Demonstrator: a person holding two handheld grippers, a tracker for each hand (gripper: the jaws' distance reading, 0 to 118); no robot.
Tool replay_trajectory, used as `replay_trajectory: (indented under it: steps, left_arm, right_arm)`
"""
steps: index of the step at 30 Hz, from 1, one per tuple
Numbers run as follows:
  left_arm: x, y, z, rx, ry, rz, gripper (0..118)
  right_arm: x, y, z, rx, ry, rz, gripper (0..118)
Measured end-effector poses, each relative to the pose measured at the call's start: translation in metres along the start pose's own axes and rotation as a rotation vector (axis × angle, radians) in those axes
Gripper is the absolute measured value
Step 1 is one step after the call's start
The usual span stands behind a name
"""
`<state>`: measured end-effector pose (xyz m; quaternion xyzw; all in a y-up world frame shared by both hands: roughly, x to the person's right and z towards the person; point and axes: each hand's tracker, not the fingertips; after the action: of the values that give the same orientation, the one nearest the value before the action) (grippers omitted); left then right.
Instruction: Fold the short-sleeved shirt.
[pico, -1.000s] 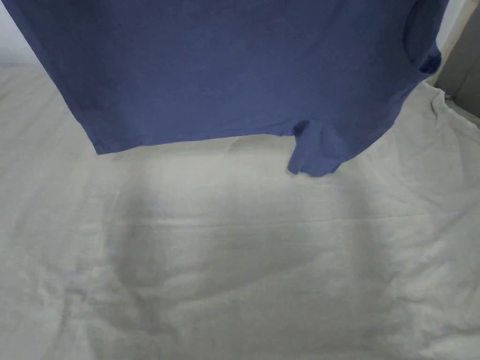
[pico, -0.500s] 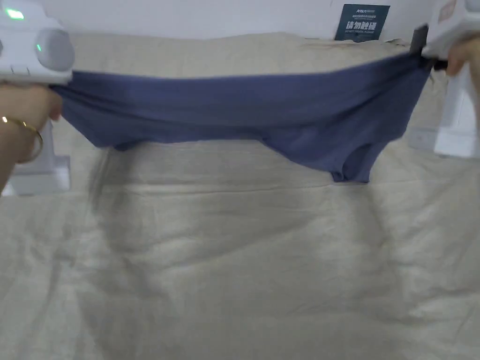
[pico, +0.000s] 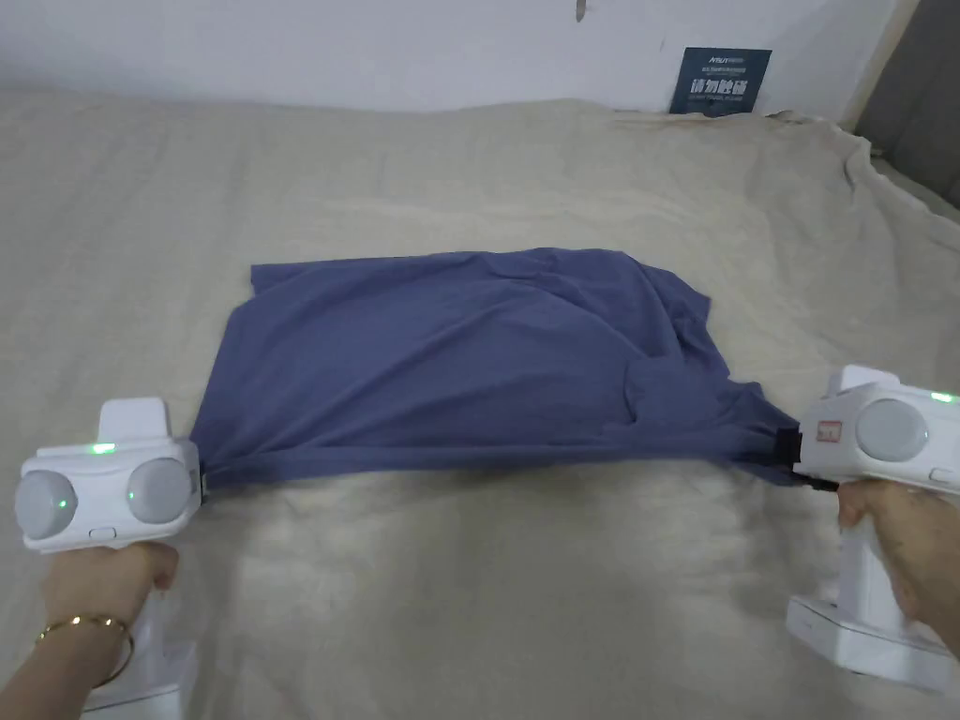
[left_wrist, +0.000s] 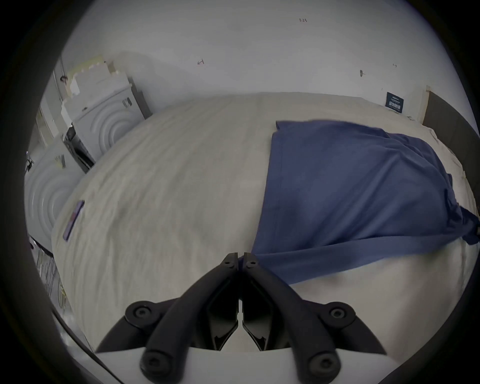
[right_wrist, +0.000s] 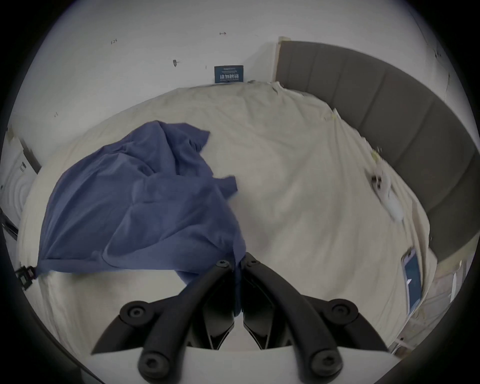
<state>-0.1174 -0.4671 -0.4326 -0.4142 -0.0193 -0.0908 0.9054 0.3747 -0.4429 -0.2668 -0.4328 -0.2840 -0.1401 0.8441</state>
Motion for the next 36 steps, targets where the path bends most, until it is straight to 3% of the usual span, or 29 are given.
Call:
replay_trajectory:
  steps: [16,23,33,35,36]
  left_arm:
    - [-0.066,-0.118,0.103,0.036,-0.057,0.085,0]
    - [-0.074,-0.153,0.117,0.019,-0.054,0.069,0]
    - [-0.072,-0.171,0.112,-0.024,-0.044,0.063,0]
    - [-0.072,-0.171,0.113,-0.025,-0.046,0.051,16]
    - [-0.073,-0.169,0.114,-0.026,-0.042,0.052,31]
  right_arm:
    - [0.07,-0.129,0.125,0.039,0.116,0.045,1]
    - [0.082,-0.168,0.133,0.0,0.099,0.128,1]
    - [0.085,-0.181,0.114,-0.047,0.087,0.128,1]
    - [0.086,-0.178,0.112,-0.059,0.088,0.13,2]
    - [0.087,-0.177,0.112,-0.072,0.105,0.126,11]
